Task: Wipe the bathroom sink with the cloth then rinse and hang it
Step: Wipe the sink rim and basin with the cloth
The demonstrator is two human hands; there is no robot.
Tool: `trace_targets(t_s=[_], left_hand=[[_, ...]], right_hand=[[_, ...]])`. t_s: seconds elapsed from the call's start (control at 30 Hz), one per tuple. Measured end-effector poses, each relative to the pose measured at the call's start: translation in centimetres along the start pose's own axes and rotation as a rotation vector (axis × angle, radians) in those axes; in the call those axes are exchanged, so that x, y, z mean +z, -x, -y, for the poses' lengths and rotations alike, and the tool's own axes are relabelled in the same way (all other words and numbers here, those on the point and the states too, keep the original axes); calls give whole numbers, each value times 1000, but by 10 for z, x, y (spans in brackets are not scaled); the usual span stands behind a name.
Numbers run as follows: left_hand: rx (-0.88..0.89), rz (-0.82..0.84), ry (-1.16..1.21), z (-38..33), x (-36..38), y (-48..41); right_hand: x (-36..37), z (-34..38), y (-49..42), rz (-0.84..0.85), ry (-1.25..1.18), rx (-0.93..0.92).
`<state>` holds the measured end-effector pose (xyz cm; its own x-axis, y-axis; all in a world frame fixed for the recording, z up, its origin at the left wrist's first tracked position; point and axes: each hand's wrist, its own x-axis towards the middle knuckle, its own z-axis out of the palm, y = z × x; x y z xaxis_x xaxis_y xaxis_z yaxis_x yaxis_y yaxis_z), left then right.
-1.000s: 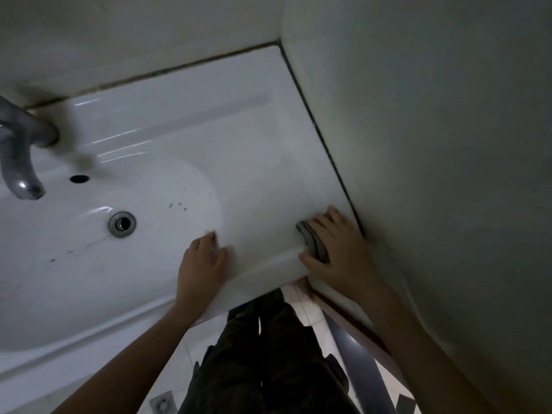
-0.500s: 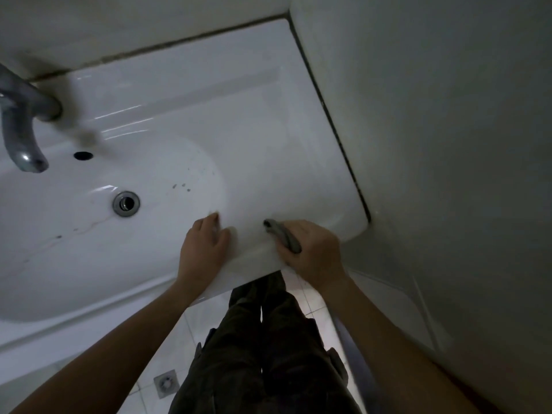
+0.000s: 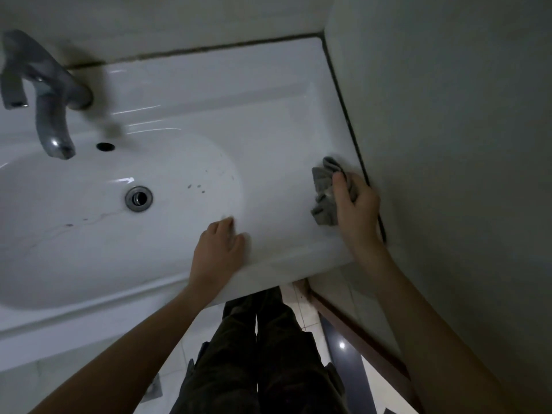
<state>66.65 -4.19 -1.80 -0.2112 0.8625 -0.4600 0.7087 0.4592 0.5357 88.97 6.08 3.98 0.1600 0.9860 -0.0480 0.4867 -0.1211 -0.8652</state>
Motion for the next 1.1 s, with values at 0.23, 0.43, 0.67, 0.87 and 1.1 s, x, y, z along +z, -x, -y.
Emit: trace_targets(t_s=[0.23, 0.43, 0.67, 0.87, 1.1], left_hand=[[6, 2, -10, 0, 1, 2], [-14, 13, -2, -1, -1, 1], [-3, 4, 17, 3, 0, 0], [20, -22, 14, 5, 4, 0], [14, -15, 26, 6, 2, 2]], right_hand=[[39, -38, -28, 325, 858, -477], [63, -30, 56, 439, 756, -440], [51, -36, 22, 570, 703, -556], [73, -27, -90, 250, 792, -551], [64, -29, -49, 375, 856, -511]])
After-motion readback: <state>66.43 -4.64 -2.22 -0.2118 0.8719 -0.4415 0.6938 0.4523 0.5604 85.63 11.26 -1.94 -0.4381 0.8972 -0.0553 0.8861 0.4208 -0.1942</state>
